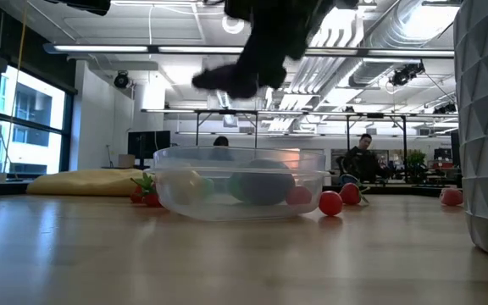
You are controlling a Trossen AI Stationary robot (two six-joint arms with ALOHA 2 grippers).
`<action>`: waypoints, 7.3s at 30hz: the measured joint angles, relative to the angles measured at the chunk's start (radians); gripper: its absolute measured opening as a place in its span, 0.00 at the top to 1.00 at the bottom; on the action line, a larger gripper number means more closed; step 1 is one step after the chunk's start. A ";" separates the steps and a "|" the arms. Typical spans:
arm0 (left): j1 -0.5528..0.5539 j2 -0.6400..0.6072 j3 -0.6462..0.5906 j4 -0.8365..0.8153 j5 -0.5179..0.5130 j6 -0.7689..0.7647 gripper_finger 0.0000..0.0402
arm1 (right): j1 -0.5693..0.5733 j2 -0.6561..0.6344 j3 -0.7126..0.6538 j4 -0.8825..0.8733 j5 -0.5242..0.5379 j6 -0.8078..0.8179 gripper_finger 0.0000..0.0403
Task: Pick and placing Produce into tupperware
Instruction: Put the purple eggplant into the transparent bin, then put the red strawberry into the transparent bin
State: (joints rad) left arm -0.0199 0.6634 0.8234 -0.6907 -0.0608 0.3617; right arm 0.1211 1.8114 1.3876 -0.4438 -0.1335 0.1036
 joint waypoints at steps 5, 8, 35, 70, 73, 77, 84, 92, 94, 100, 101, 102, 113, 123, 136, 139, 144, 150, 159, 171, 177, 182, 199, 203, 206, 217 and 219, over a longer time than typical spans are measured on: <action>0.000 0.000 0.000 0.000 0.000 0.000 0.87 | -0.001 0.088 0.000 0.006 -0.016 -0.014 0.61; 0.000 0.000 0.000 0.000 0.000 0.000 0.87 | 0.000 0.117 0.000 0.030 -0.017 -0.018 0.61; 0.000 0.000 0.000 0.000 0.000 0.000 0.87 | -0.030 0.153 -0.001 0.035 0.020 -0.033 0.56; 0.000 0.000 0.000 0.000 0.000 0.000 0.87 | -0.323 -0.214 -0.071 -0.557 0.085 0.044 0.53; 0.000 0.000 0.000 0.000 0.000 0.000 0.87 | -0.357 -0.216 -0.166 -0.512 -0.002 -0.016 0.53; 0.000 0.000 0.000 0.000 0.000 0.000 0.87 | -0.357 -0.216 -0.303 -0.383 -0.039 -0.079 0.53; 0.000 0.000 0.000 0.000 0.000 0.000 0.87 | -0.320 -0.216 -0.464 -0.169 0.050 -0.164 0.53; 0.000 0.000 0.000 0.000 0.000 0.000 0.87 | -0.316 -0.215 -0.509 -0.135 0.092 -0.183 0.53; 0.000 0.000 0.000 0.000 0.000 0.000 0.87 | -0.316 -0.215 -0.509 -0.123 0.095 -0.190 0.53; 0.000 0.000 0.000 0.000 0.000 0.000 0.87 | -0.316 -0.214 -0.509 -0.098 0.094 -0.216 0.53; 0.000 0.000 0.000 0.000 0.000 0.000 0.87 | -0.316 -0.214 -0.509 -0.098 0.094 -0.214 0.53; 0.000 0.000 0.000 0.000 0.000 0.000 0.87 | -0.316 -0.214 -0.509 -0.098 0.093 -0.214 0.53; 0.000 0.000 0.000 0.000 0.000 0.000 0.87 | -0.316 -0.214 -0.509 -0.113 0.051 -0.253 0.53; 0.000 0.000 0.000 0.000 0.000 0.000 0.87 | -0.316 -0.192 -0.509 -0.122 0.051 -0.314 0.53; 0.000 0.000 0.000 0.000 0.000 0.000 0.87 | -0.316 -0.164 -0.509 -0.110 0.048 -0.333 0.53; 0.000 0.000 0.000 0.000 0.000 0.000 0.87 | -0.316 -0.164 -0.509 -0.107 0.048 -0.333 0.53; 0.000 0.000 0.000 0.000 0.000 0.000 0.87 | -0.316 -0.164 -0.509 -0.107 0.047 -0.333 0.53; 0.000 0.000 0.000 0.000 0.000 0.000 0.87 | -0.315 -0.130 -0.509 -0.106 0.048 -0.330 0.53; 0.000 0.000 0.000 0.000 0.000 0.000 0.87 | -0.316 -0.124 -0.507 -0.098 0.052 -0.338 0.55; 0.000 0.000 0.000 0.000 0.000 0.000 0.87 | -0.316 -0.124 -0.507 -0.095 0.055 -0.331 0.65; 0.000 0.000 0.000 0.000 0.000 0.000 0.87 | -0.316 -0.125 -0.502 -0.100 0.055 -0.322 0.66; 0.000 0.000 0.000 0.000 0.000 0.000 0.87 | -0.316 -0.156 -0.460 -0.117 0.072 -0.318 0.66; 0.000 0.000 0.000 0.000 0.000 0.000 0.87 | -0.269 -0.284 -0.025 -0.246 0.025 -0.250 0.66; 0.000 0.000 0.000 0.000 0.000 0.000 0.87 | -0.205 -0.268 0.081 -0.210 0.008 -0.232 0.66; 0.000 0.000 0.000 0.000 0.000 0.000 0.87 | -0.148 -0.228 0.126 -0.201 0.005 -0.234 0.66; 0.000 0.000 0.000 0.000 0.000 0.000 0.87 | -0.031 0.057 0.136 -0.170 -0.128 -0.219 0.66; 0.000 0.000 0.000 0.000 0.000 0.000 0.87 | -0.028 0.085 0.135 -0.168 -0.163 -0.215 0.66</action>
State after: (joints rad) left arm -0.0200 0.6636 0.8234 -0.6907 -0.0608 0.3616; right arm 0.0927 1.8961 1.5227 -0.6118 -0.2963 -0.1114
